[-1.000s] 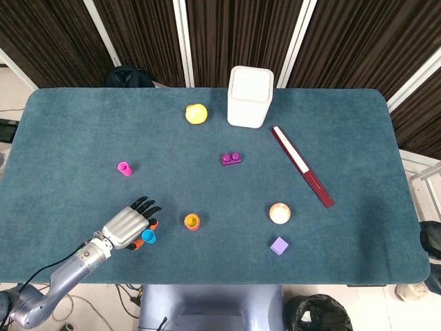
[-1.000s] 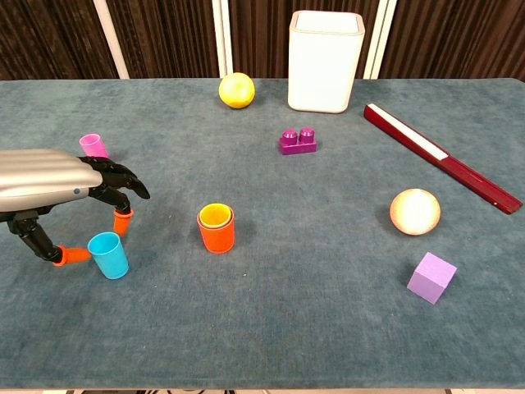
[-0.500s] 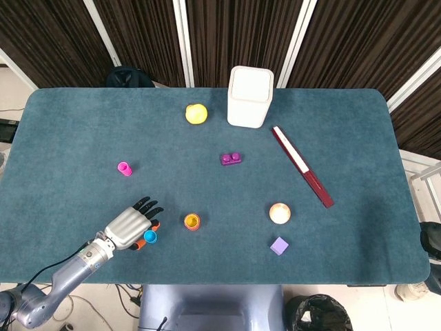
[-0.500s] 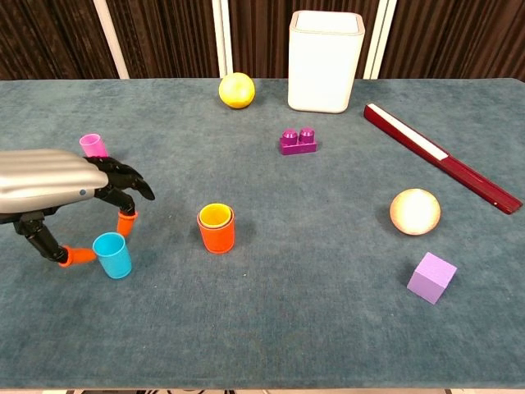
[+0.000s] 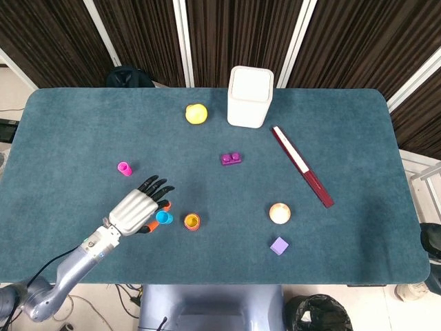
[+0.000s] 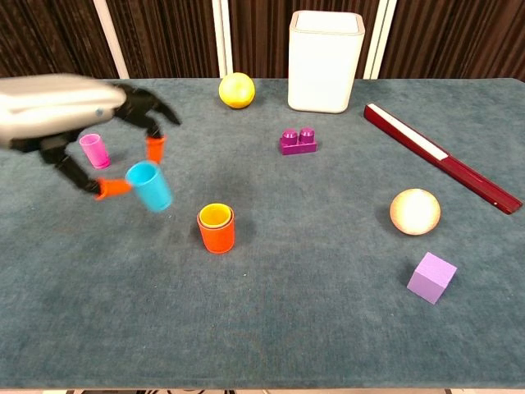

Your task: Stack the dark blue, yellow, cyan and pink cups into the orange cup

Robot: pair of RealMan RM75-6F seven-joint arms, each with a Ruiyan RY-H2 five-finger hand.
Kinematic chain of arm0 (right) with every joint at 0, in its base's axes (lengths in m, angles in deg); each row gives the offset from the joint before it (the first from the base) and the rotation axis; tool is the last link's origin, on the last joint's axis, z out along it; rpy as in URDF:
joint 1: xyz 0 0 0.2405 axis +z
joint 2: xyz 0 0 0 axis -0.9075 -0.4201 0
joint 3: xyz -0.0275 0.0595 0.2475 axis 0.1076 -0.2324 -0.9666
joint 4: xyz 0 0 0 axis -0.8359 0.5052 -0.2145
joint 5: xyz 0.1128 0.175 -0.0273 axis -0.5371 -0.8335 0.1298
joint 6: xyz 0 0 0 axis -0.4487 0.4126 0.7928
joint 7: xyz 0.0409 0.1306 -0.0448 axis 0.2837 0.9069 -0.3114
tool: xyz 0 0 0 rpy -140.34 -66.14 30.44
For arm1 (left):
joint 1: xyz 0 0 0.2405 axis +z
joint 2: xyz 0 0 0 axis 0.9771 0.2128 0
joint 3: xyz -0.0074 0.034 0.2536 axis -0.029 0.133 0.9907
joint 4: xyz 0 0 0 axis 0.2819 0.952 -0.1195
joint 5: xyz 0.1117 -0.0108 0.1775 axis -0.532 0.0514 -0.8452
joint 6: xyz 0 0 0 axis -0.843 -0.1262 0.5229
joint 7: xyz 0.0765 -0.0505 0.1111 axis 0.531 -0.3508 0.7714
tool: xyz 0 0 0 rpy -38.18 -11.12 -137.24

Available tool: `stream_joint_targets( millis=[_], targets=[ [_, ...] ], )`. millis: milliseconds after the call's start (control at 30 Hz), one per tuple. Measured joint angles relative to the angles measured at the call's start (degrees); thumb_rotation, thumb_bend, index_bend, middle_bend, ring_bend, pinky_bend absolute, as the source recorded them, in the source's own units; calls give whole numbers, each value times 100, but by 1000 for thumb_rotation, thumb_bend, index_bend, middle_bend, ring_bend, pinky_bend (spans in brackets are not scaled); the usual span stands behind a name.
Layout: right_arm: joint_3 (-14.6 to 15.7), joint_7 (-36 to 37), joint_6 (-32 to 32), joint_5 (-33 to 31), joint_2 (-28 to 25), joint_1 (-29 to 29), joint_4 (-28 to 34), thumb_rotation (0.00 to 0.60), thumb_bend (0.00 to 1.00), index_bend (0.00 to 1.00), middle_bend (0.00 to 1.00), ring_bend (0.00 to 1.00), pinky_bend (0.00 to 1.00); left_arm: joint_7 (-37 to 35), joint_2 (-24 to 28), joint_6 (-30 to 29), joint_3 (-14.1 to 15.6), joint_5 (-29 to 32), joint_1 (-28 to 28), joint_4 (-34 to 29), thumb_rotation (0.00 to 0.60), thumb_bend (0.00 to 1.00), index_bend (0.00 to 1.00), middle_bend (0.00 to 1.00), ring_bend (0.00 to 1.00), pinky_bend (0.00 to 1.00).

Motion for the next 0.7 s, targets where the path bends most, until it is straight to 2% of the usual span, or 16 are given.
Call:
stream_joint_targets(
  millis=[300, 700],
  targets=[
    [-22, 20, -31, -23, -18, -17, 7, 600, 421, 36, 0, 36, 24, 21, -456, 314, -407, 176, -376, 225, 600, 333, 478, 127, 0, 0],
    [-31, 71, -19, -28, -33, -21, -7, 600, 420, 36, 0, 36, 24, 187, -706, 515, -373, 294, -473, 356, 600, 333, 482, 128, 0, 0]
  ],
)
